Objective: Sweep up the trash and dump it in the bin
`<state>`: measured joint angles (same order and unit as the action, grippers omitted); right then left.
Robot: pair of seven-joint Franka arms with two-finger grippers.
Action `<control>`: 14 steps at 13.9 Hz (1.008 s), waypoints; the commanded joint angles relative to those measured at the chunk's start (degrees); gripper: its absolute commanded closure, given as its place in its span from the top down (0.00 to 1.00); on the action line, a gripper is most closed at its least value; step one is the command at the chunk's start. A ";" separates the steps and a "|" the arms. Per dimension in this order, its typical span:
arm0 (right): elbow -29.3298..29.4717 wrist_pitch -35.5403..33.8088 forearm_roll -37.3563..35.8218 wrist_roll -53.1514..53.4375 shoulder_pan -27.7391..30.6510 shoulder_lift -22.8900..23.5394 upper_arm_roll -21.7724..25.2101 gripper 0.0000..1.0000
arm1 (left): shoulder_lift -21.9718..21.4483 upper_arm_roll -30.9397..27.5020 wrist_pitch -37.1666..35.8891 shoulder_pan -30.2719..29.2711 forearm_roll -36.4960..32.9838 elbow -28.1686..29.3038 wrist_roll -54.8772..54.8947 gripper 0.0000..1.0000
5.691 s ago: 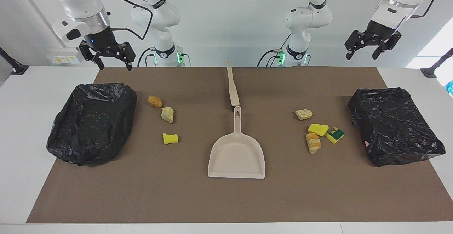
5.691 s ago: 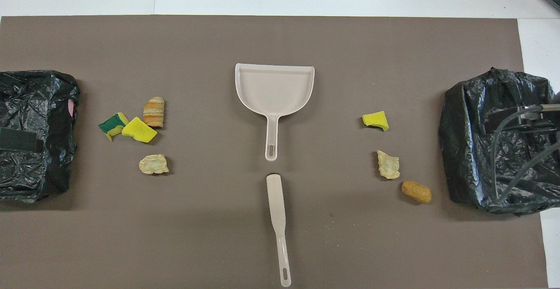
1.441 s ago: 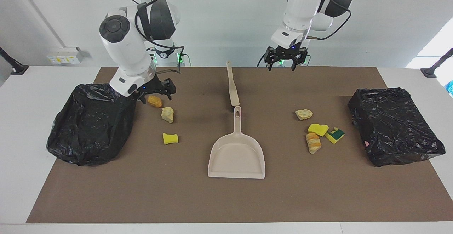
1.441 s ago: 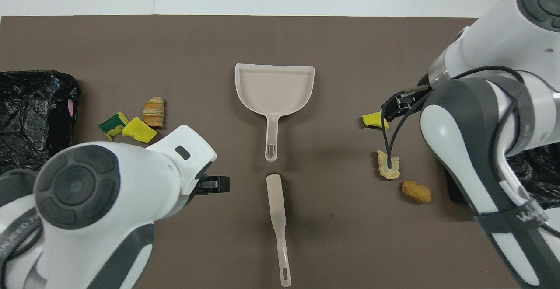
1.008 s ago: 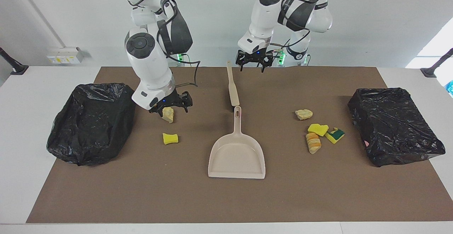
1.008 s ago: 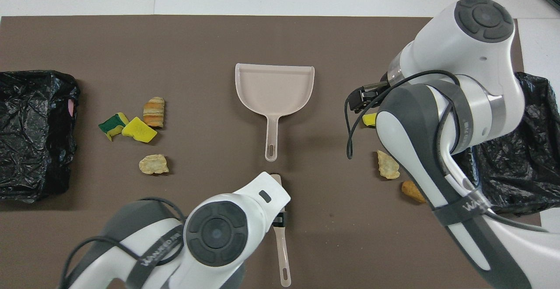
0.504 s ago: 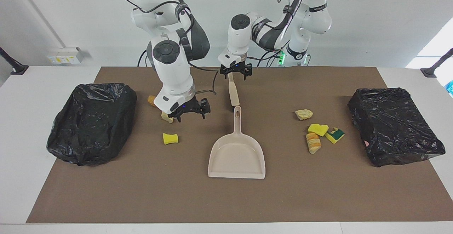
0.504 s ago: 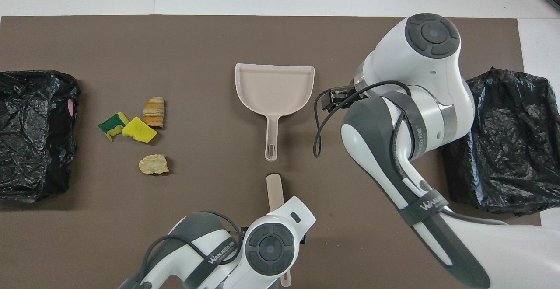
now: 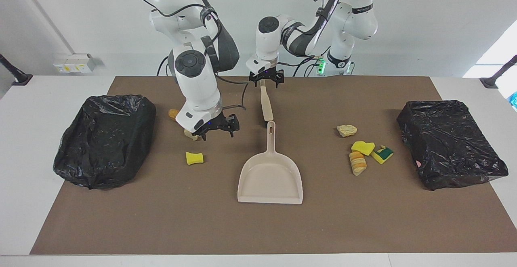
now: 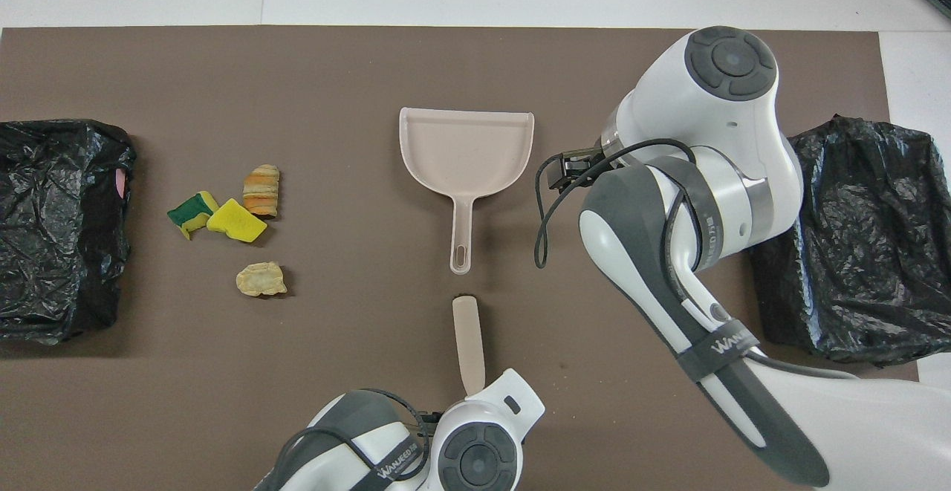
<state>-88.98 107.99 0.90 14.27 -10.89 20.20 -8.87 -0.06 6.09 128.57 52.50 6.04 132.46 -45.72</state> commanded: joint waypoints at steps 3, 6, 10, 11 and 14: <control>-1.28 1.17 -0.11 0.41 0.25 -0.69 -0.18 1.00 | 0.41 -1.26 1.43 1.47 0.55 1.05 -0.52 1.00; -1.28 1.17 -0.11 0.41 0.34 -0.69 -0.18 1.00 | 0.14 -1.34 -1.12 1.12 0.55 -0.44 -0.43 1.00; -1.28 1.17 -0.11 0.41 0.34 -0.69 -0.18 1.00 | -0.38 -1.70 -7.61 -0.28 0.55 -1.67 -0.78 0.59; -1.37 1.17 -0.11 0.41 0.25 -0.78 -0.18 1.00 | -0.47 -1.70 -8.50 -0.46 0.55 -2.11 -0.87 0.12; -1.46 1.17 -0.11 0.41 0.34 -0.78 -0.18 1.00 | -0.56 -1.61 -8.42 -0.46 0.64 -2.11 -0.78 0.00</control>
<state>-89.01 107.99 0.89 14.27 -10.89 20.20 -8.86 0.29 4.05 121.69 52.73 6.04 130.51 -46.25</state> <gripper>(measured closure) 0.000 0.648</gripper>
